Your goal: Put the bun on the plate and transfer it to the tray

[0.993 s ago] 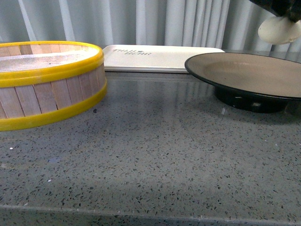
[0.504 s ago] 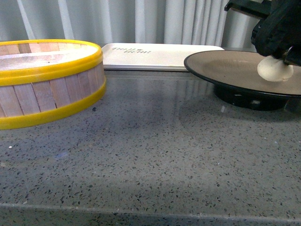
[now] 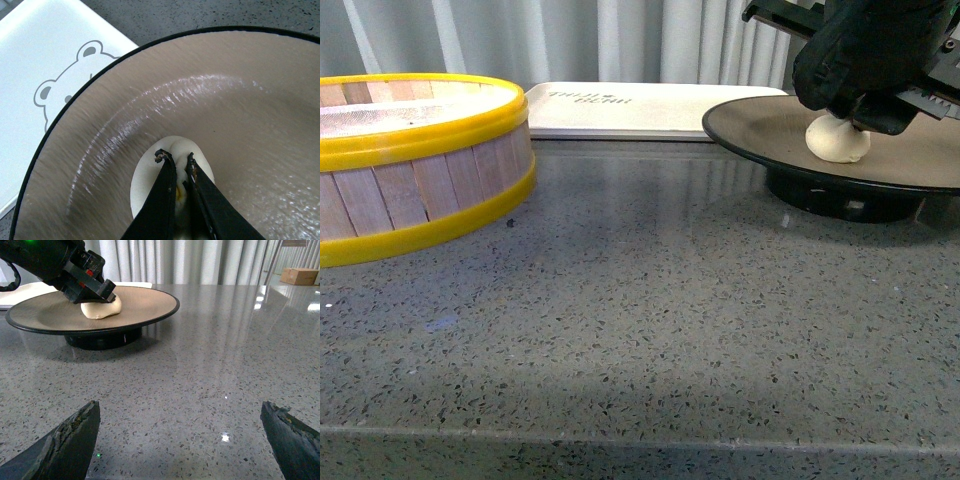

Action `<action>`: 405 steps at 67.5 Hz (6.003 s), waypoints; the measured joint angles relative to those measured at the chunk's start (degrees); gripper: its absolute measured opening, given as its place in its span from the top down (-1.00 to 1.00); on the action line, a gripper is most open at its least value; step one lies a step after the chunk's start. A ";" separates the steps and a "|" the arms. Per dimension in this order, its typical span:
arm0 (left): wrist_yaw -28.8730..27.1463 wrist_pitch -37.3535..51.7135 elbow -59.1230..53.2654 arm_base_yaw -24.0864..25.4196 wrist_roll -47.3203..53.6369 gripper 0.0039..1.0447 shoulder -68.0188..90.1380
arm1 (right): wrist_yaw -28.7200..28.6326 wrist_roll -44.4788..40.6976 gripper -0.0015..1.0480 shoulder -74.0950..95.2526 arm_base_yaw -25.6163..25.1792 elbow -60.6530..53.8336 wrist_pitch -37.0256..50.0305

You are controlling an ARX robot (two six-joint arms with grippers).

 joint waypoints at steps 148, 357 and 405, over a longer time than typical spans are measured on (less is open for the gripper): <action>13.40 42.99 -107.91 44.72 -13.29 0.93 -96.06 | 0.00 0.02 -0.84 0.00 0.00 0.00 0.00; 13.35 24.24 -116.91 44.72 -13.33 -0.88 -125.55 | -23.50 68.24 -0.84 74.71 -7.56 37.53 22.43; 13.40 24.24 -116.91 44.72 -13.33 -0.88 -125.55 | -25.86 70.18 0.95 78.86 -4.83 39.36 24.44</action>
